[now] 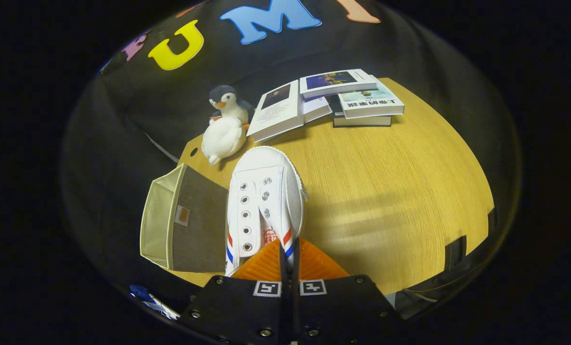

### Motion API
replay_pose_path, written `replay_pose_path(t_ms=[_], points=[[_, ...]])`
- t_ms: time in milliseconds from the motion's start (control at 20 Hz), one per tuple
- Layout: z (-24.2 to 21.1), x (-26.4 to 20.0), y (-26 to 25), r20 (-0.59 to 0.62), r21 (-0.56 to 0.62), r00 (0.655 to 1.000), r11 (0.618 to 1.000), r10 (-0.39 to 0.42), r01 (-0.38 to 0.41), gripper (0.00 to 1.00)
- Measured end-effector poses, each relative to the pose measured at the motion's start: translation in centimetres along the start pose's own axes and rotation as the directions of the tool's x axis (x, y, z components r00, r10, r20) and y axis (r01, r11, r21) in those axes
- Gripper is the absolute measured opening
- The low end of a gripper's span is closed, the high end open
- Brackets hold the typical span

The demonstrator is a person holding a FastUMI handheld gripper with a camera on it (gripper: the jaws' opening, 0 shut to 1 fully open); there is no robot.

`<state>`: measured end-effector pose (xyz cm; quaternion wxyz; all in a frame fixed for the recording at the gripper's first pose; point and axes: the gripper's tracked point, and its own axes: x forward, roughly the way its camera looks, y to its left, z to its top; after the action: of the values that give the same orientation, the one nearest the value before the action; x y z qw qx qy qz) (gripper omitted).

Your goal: Open the storage box then place both shoes into the box .Put the left shoe in first, then the right shoe, with the right side of both shoes facing outward in a uniform manner.

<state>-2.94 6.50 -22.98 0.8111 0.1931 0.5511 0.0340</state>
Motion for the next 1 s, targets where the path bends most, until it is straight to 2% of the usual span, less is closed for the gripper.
replay_pose_path(t_ms=[1000], points=[[1.0,1.4,18.4,-0.055,-0.041,0.985,0.985,0.166,-0.168,0.00]])
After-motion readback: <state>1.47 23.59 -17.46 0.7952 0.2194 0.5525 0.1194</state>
